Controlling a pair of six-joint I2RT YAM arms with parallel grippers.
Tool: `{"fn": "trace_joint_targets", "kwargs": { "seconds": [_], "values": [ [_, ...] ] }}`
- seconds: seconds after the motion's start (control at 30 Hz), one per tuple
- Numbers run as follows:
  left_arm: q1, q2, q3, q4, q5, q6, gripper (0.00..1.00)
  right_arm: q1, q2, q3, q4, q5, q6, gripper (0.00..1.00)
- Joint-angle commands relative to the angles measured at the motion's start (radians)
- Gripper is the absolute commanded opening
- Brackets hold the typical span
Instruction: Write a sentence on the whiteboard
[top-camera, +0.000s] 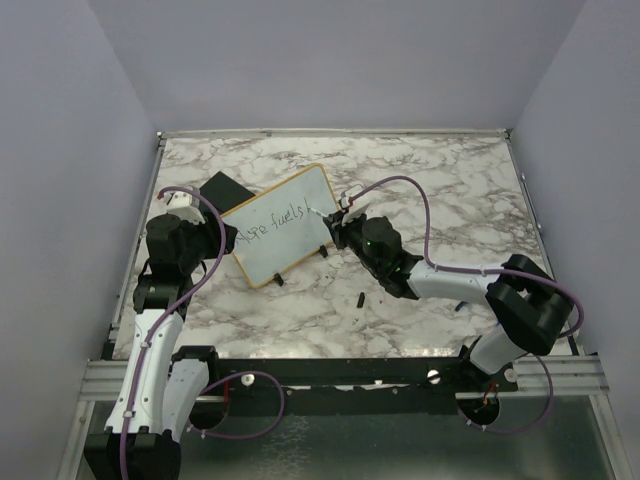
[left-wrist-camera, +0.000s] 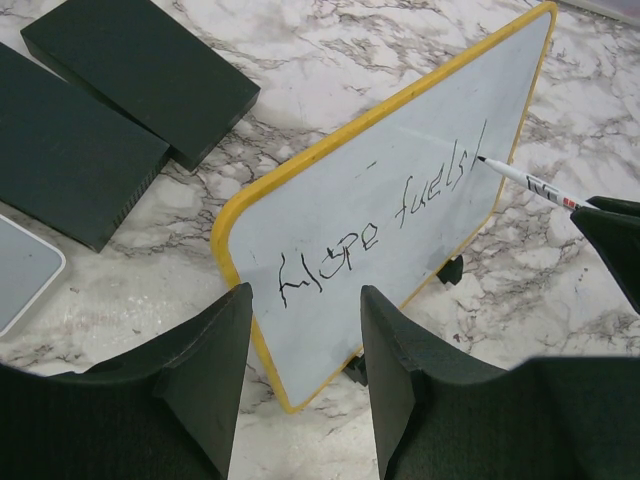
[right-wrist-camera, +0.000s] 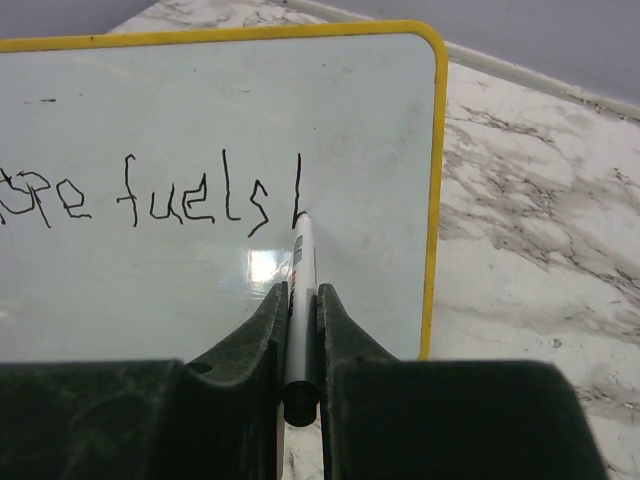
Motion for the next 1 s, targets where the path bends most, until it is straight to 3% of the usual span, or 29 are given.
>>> {"fn": "trace_joint_targets", "kwargs": {
  "seconds": [0.0,0.57,0.97],
  "values": [
    [-0.007,-0.013,-0.014,0.018,0.017,0.001,0.50,0.008,-0.002,-0.018,-0.024,0.017,0.016,0.00],
    [-0.007,-0.016,-0.014,0.018,0.019,0.000,0.50,0.014,-0.019,-0.033,-0.021,0.029,0.023,0.01],
    [-0.007,-0.005,-0.015,0.017,0.012,-0.004,0.50,0.015,-0.143,-0.054,-0.043,0.036,0.028,0.01]
  ]
}}
